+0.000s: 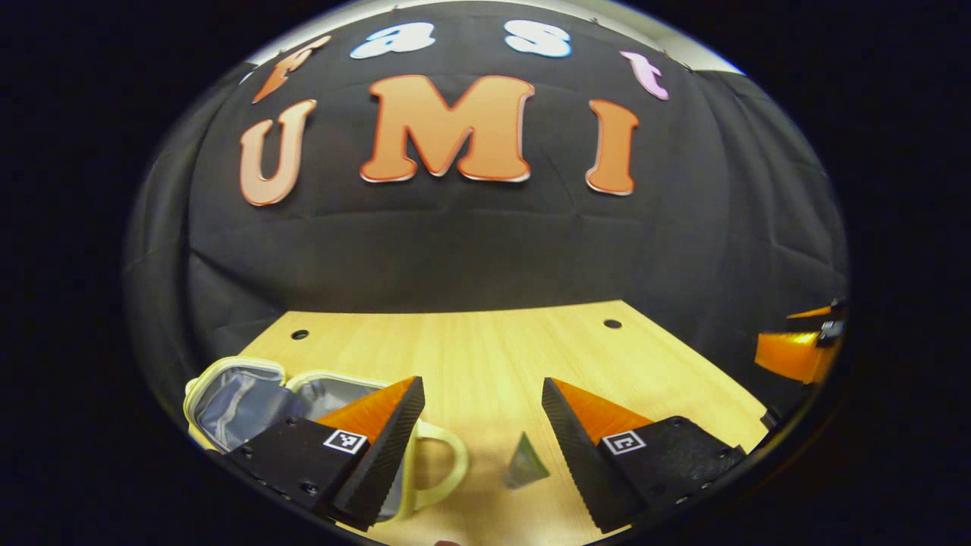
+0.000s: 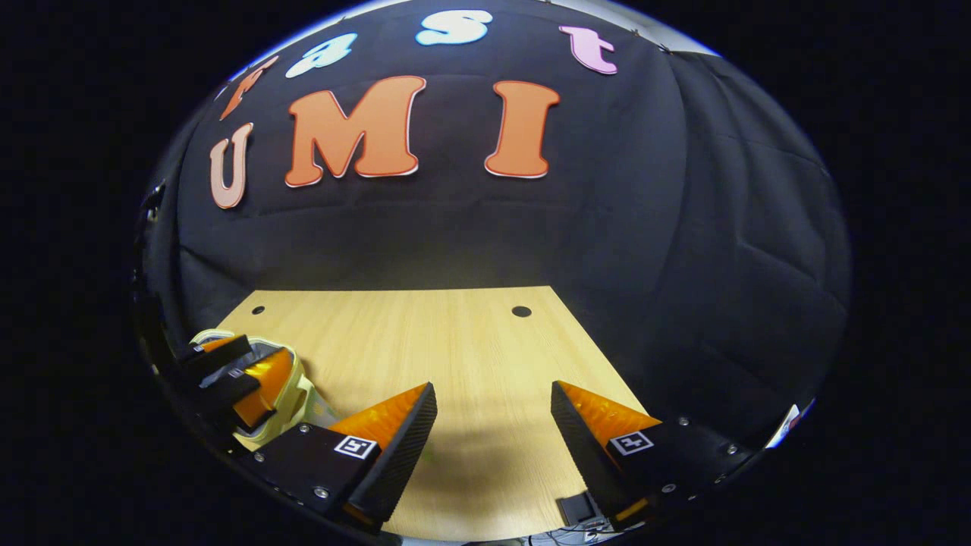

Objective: First open the suitcase, pack the skin care products into it, and then close the suitcase.

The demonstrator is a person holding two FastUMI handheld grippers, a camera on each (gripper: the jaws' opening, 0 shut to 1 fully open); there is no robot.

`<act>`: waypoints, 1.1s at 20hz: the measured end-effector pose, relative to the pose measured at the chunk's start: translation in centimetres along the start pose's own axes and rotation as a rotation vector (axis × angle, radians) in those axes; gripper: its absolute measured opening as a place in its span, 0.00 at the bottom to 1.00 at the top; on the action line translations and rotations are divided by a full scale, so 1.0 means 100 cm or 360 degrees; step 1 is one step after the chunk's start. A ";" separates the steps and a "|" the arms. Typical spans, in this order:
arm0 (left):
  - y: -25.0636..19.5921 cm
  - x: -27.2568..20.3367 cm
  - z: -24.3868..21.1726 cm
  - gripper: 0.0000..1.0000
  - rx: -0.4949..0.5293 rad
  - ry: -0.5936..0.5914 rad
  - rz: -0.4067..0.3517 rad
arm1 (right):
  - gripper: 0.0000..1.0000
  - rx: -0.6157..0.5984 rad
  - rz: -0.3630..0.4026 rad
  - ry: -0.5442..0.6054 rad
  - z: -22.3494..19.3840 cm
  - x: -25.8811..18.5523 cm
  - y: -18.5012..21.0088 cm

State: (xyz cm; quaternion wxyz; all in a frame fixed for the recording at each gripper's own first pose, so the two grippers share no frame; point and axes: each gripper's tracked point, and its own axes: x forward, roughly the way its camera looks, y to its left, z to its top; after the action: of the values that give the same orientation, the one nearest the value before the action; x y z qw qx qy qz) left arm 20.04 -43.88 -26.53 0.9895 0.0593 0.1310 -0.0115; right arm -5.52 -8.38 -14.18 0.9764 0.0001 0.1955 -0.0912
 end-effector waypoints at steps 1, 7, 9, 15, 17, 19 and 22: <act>-0.012 0.013 -0.009 0.96 0.0028 0.0012 -0.0011 | 0.96 -0.0003 -0.0018 0.0012 -0.004 0.000 -0.005; -0.024 0.044 -0.098 0.99 0.0142 0.0170 0.0117 | 0.96 -0.0053 -0.0071 0.0087 -0.020 0.005 -0.021; -0.026 0.046 -0.123 0.99 0.0174 0.0244 0.0131 | 0.96 -0.0035 -0.0063 0.0114 -0.026 0.008 -0.019; -0.033 0.053 -0.149 0.59 0.0265 0.0312 0.0103 | 0.96 -0.0056 -0.0037 0.0151 -0.035 0.012 -0.008; -0.036 0.061 -0.148 0.41 0.0306 0.0301 0.0073 | 0.96 -0.0056 -0.0026 0.0184 -0.041 0.011 -0.005; -0.038 0.058 -0.146 0.35 0.0285 0.0329 0.0036 | 0.97 -0.0056 -0.0018 0.0197 -0.045 0.011 -0.003; -0.033 0.047 -0.134 0.35 0.0200 0.0370 -0.0006 | 0.97 -0.0016 0.0036 0.0205 -0.047 0.011 0.006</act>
State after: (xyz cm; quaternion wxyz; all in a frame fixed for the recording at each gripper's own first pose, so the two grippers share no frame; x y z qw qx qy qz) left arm 20.97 -45.59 -40.95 0.9619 0.1219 0.2441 -0.0146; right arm -6.20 -7.87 -18.93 0.9628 0.0032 0.2585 -0.0789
